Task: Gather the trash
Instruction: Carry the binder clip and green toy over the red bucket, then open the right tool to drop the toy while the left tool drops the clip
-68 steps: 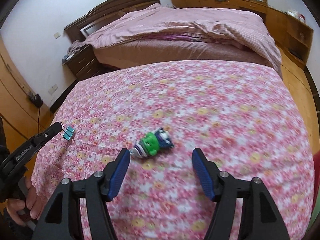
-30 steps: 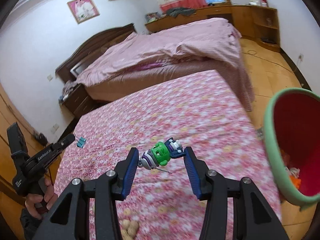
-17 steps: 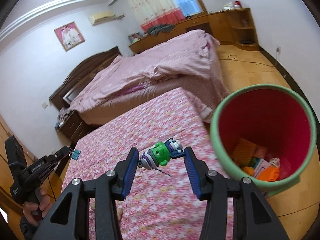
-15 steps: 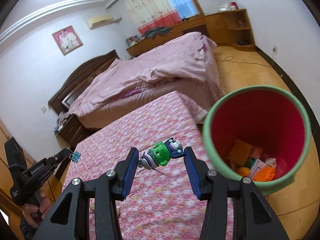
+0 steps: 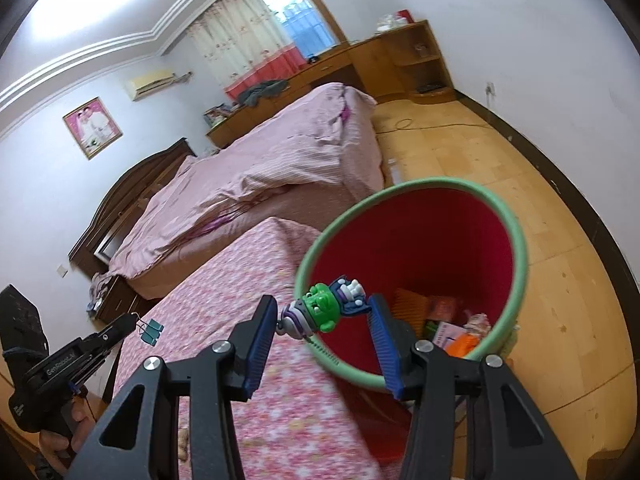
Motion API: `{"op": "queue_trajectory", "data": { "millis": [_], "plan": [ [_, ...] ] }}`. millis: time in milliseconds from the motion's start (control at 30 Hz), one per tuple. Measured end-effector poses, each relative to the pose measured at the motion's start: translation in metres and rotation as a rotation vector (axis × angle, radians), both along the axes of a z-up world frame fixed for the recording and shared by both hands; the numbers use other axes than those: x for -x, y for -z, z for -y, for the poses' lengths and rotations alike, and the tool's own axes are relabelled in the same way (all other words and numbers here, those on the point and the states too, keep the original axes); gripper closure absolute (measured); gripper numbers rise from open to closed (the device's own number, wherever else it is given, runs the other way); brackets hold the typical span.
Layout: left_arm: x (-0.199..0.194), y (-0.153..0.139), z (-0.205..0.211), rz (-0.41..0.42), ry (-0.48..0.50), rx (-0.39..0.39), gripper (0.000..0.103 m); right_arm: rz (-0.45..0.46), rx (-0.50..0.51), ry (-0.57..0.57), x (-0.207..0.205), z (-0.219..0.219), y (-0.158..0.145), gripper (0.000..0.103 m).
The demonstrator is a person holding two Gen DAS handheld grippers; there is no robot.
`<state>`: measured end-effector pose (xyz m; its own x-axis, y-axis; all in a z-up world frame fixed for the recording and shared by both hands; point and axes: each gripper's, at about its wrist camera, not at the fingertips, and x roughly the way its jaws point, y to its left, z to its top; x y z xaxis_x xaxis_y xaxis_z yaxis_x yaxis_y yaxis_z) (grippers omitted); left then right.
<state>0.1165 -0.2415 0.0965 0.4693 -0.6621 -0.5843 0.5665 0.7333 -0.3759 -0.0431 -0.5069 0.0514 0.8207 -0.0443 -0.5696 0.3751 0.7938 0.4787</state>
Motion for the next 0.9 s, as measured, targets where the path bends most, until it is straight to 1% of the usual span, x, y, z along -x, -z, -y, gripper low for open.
{"op": "queue_trajectory", "data": {
  "millis": [200,400,667,900],
  "plan": [
    [0.006,0.005,0.046,0.0,0.074,-0.02,0.103,-0.025,-0.024,0.045,0.004,0.027,0.017,0.053],
    [0.005,0.015,0.084,-0.004,0.135,-0.042,0.103,-0.052,-0.036,0.077,0.004,0.048,0.034,0.051],
    [0.004,0.034,0.122,-0.025,0.194,-0.087,0.103,-0.03,-0.056,0.101,0.006,0.067,0.039,0.05],
    [0.005,0.05,0.144,-0.046,0.259,-0.128,0.103,-0.019,-0.055,0.122,0.016,0.075,0.039,0.048]
  ]
}}
